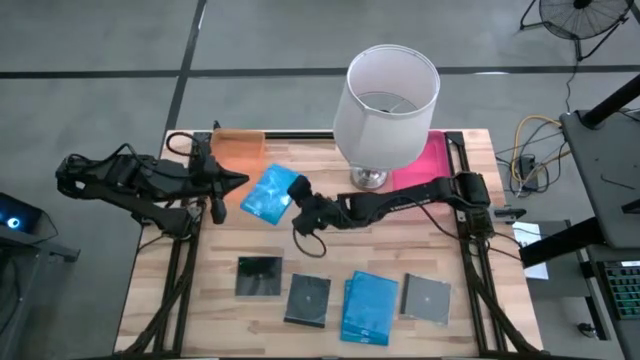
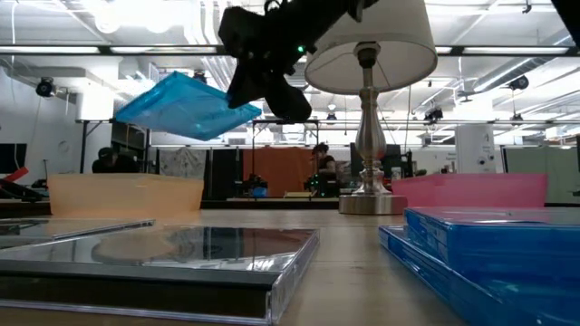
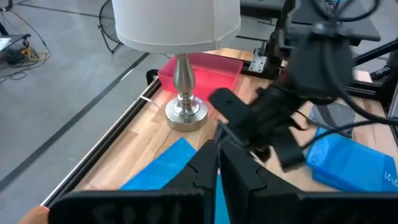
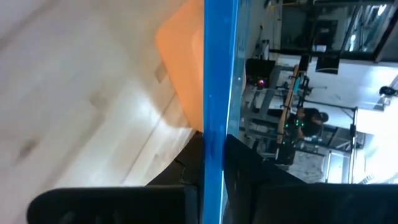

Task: Pick & place jewel cases by type
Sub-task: Put the blue cd case into the orange bin

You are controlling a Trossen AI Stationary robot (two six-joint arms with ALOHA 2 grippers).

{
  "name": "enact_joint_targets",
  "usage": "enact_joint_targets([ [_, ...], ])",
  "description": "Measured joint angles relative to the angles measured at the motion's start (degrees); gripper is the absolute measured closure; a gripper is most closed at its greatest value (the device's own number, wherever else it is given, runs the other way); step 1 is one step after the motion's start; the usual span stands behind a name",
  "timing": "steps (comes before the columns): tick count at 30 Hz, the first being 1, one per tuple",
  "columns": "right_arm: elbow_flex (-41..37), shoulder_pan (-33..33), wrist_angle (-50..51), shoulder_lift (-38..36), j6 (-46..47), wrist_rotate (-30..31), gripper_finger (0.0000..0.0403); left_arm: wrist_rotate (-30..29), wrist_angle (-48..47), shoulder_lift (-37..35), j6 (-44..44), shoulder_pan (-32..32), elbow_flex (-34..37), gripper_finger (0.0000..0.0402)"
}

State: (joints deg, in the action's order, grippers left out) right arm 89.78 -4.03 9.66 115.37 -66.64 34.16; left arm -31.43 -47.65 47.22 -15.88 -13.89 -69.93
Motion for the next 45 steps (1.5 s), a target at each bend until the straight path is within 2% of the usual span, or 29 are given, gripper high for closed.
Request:
enact_joint_targets([
  [5, 0.0, 3.1, -0.7, 0.0, -2.7, -4.4, 0.0374, 0.0, 0.1, 0.1, -0.2, 0.0, 0.0, 0.0401],
  [10, 0.0, 6.6, -4.6, 0.0, -7.6, -12.4, 0.0374, -0.9, 0.3, 0.4, -3.0, 0.1, 0.0, 0.0401],
  [23, 0.0, 13.9, -6.0, 0.0, -16.3, -25.0, 0.0374, -3.8, 0.5, 0.3, -4.4, 0.1, 0.0, 0.0401],
  [28, 0.0, 15.7, -7.4, 0.0, -16.5, -26.0, 0.0374, -4.7, 0.5, 0.3, -5.1, 0.1, 0.0, 0.0401],
  [33, 0.0, 16.9, -10.4, 0.0, -17.2, -30.8, 0.0374, -5.2, 0.5, 0.3, -5.9, 0.1, 0.0, 0.0401],
  [45, -0.4, 15.8, -10.3, 0.0, -16.4, -28.7, 0.0374, -6.2, 0.5, 0.3, -6.5, 0.1, 0.0, 0.0401],
])
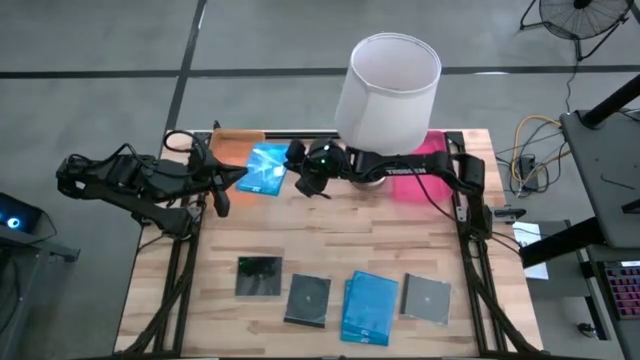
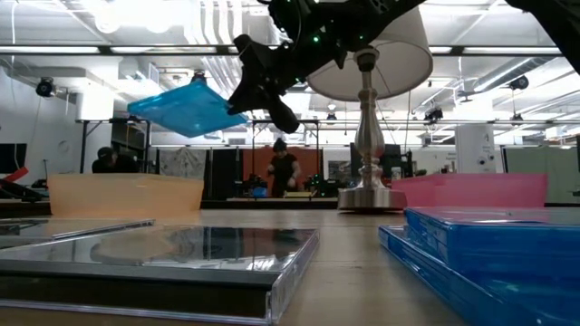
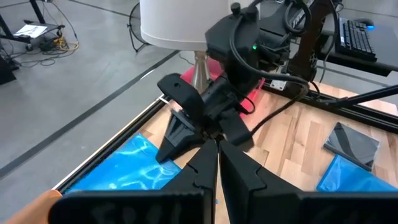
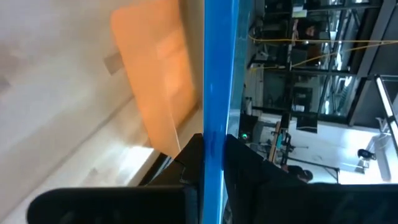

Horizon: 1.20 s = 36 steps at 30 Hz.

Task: Pick & place jewel cases by type
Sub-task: Put the blue cd case into the orange bin

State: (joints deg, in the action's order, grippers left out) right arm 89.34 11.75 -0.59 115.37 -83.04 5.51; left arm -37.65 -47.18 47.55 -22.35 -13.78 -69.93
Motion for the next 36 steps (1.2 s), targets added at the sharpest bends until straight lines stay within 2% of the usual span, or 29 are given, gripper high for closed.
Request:
enact_joint_targets([
  [5, -0.3, -2.9, 0.4, 0.0, 1.0, 0.5, 0.0374, 0.0, 0.0, 0.0, 0.0, 0.0, 0.0, 0.0401],
  [9, -0.4, -5.5, 0.3, 0.0, 6.8, 1.5, 0.0374, 0.0, 0.0, 0.0, 0.0, 0.0, 0.0, 0.0401],
  [15, -0.4, -8.7, 0.5, 0.0, 13.9, 7.4, 0.0374, 0.0, -2.5, 0.2, 1.7, 0.0, 0.0, 0.0401],
  [21, 0.4, -11.1, 1.5, -0.5, 15.0, 16.0, 0.0374, 0.1, -4.6, -0.7, 7.0, 0.0, 0.0, 0.0401],
  [26, 2.7, -12.4, 5.7, -4.0, 19.4, 17.2, 0.0374, -1.0, -4.3, -3.6, 9.3, 0.0, -0.4, 0.0401],
  [36, 10.4, -19.7, 25.5, -10.4, 35.5, 17.1, 0.0374, -0.9, -4.0, -7.4, 13.4, 0.0, -0.7, 0.0401],
])
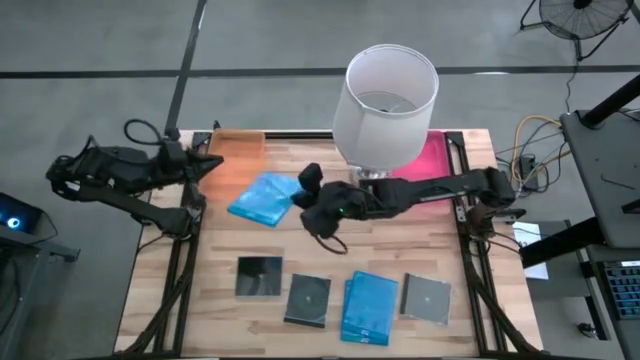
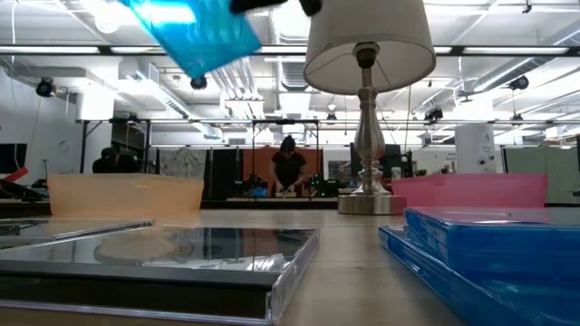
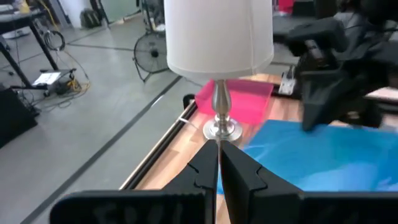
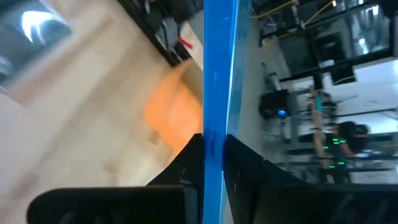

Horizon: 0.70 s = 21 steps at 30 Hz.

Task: Pick & place jewel cases by type
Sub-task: Put the blue cd case into the orange bin

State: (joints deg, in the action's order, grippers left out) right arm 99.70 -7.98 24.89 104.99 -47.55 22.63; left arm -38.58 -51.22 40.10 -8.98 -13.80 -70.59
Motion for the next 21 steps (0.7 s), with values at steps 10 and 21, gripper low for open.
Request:
enact_joint_targets([
  [10, 6.3, -6.7, 6.4, -7.2, 21.3, 2.9, 0.0374, 5.0, 3.6, 2.1, 3.1, 0.0, -0.1, 0.0401],
  [21, 16.2, -14.1, 8.7, -15.3, 48.0, -1.2, 0.0374, 9.9, 9.4, 6.8, 3.8, 0.0, -0.1, 0.0401],
])
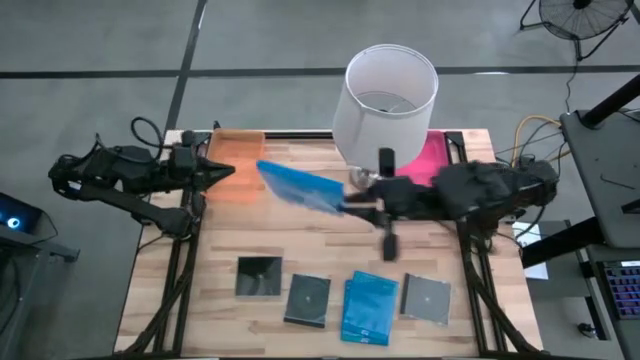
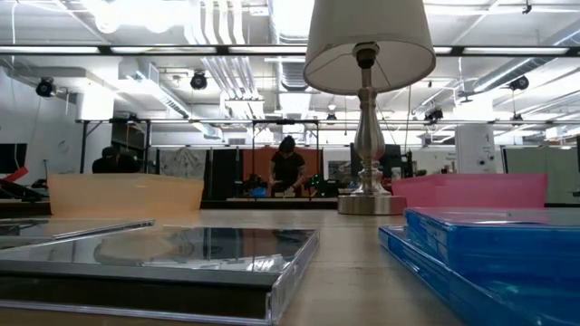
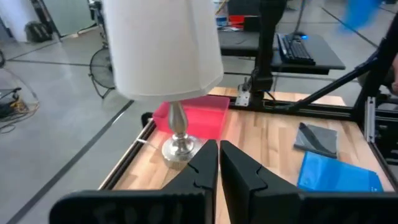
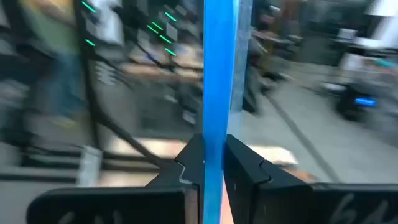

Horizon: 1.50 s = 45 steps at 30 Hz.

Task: Pick & place jewel cases by type
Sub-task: Put the blue cd case into the orange bin

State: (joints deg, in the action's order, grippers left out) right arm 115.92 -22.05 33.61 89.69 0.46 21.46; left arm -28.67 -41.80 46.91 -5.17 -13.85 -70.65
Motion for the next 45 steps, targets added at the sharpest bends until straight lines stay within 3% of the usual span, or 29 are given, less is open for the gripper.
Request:
enact_joint_targets([
  [10, 4.4, -7.8, 0.1, -2.9, 5.7, 0.8, 0.0374, 9.3, 17.7, 4.7, 5.9, -0.1, -1.2, 0.0401],
  [17, 5.1, -10.1, 0.1, -3.4, 7.1, 2.0, 0.0374, 12.0, 19.3, 7.8, 10.1, -0.1, -10.8, 0.0401],
  [24, 5.0, -10.3, 0.6, -3.4, 6.8, 4.3, 0.0374, 19.5, 18.8, 11.9, 12.8, -0.2, -21.7, 0.0396],
  [29, 4.9, -10.4, 0.5, -3.4, 6.5, 5.5, 0.0374, 22.7, 18.6, 15.0, 12.9, -0.2, -25.9, 0.0355],
  [36, 4.8, -10.3, 0.5, -3.4, 5.1, 6.4, 0.0374, 21.4, 15.4, 17.3, 12.9, -0.2, -27.5, 0.0268],
  [42, 4.8, -10.3, 0.5, -3.4, 2.6, 20.5, 0.0374, 16.7, 13.6, 17.3, 12.1, -0.2, -27.0, 0.0242],
  [45, 4.8, -10.3, 0.5, -3.3, 1.4, 32.3, 0.0374, 14.8, 13.5, 17.3, 11.9, -0.2, -26.6, 0.0241],
])
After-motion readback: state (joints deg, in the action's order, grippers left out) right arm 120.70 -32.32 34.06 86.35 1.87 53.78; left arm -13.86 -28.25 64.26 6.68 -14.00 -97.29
